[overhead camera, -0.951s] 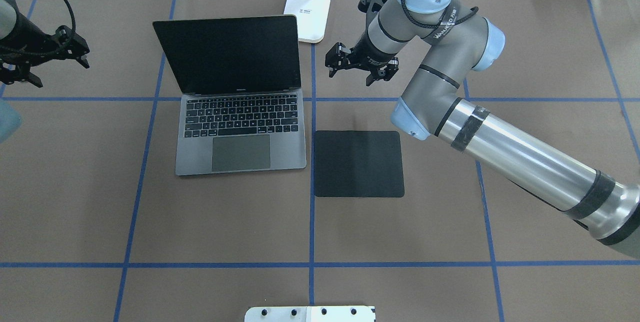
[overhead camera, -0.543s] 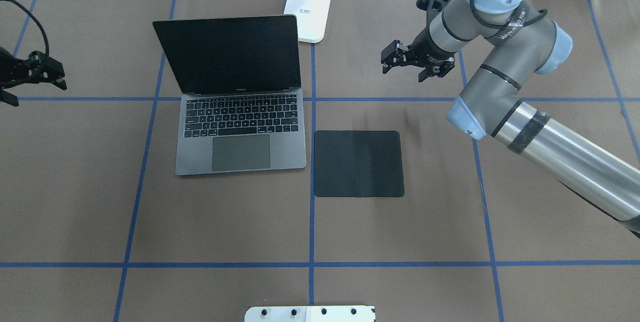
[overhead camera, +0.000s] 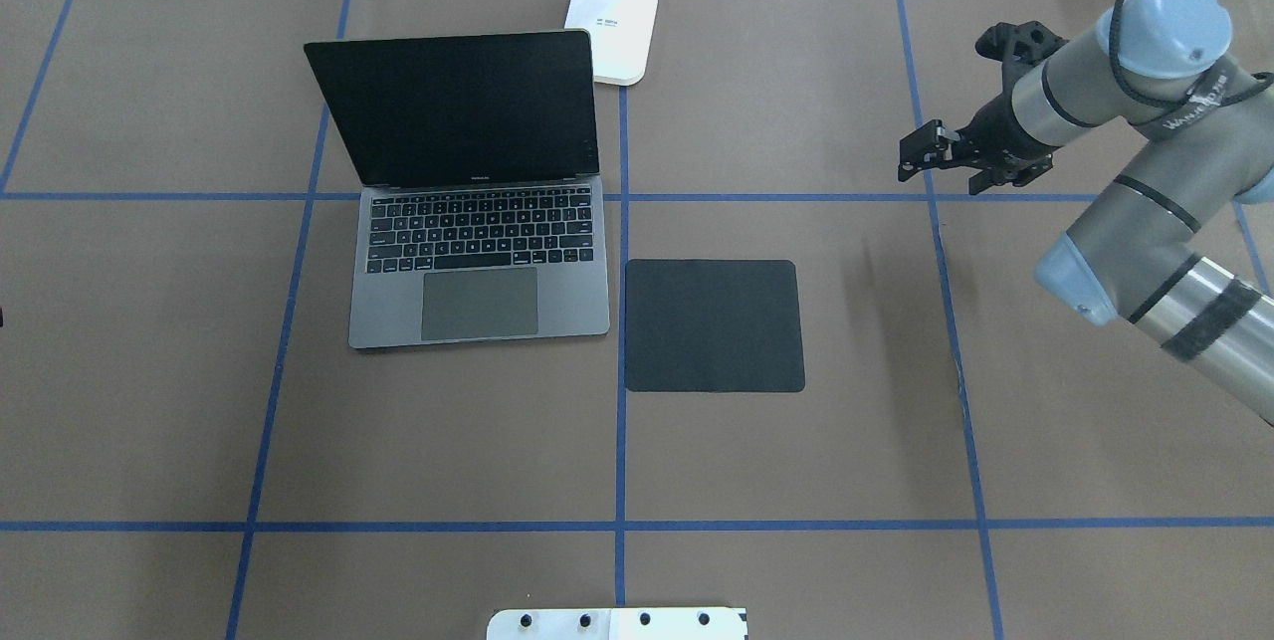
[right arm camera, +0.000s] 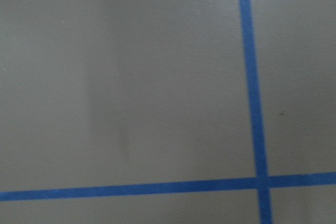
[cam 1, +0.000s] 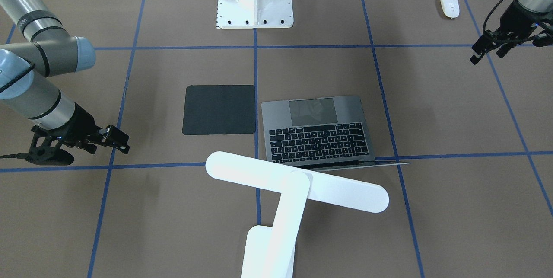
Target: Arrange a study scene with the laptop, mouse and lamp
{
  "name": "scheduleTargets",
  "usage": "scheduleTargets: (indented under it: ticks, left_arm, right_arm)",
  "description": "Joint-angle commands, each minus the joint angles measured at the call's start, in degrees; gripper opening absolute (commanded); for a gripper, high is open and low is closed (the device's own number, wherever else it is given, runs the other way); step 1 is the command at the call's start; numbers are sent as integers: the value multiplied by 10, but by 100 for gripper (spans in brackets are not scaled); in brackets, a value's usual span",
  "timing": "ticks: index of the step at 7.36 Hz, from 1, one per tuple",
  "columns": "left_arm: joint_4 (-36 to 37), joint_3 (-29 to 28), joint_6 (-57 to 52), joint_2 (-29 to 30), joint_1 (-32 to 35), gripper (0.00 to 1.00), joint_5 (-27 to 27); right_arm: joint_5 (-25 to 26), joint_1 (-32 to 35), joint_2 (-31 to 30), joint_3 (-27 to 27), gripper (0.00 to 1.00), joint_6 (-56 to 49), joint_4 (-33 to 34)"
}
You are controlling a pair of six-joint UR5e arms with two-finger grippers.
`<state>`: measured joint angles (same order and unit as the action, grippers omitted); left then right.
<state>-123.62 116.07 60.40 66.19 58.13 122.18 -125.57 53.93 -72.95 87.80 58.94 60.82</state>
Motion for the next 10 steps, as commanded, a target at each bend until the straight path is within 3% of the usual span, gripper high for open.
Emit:
scheduleTargets:
  ticks: [1, 3, 5, 7, 10]
  left_arm:
    - [-64, -4, 23, -77, -64, 100, 0]
    - [-255, -35, 83, -127, -110, 100, 12]
    - [-266, -62, 124, -144, -182, 100, -24]
    - [-265, -63, 219, -161, -372, 100, -141]
    - [-318, -63, 225, -210, -424, 100, -144]
  right_arm:
    - [1, 3, -45, 18, 100, -32, -4]
    - [7, 2, -47, 18, 100, -31, -6]
    - [8, 3, -47, 23, 100, -30, -6]
    - [9, 3, -50, 26, 100, -28, -6]
    - [11, 2, -54, 26, 100, -28, -6]
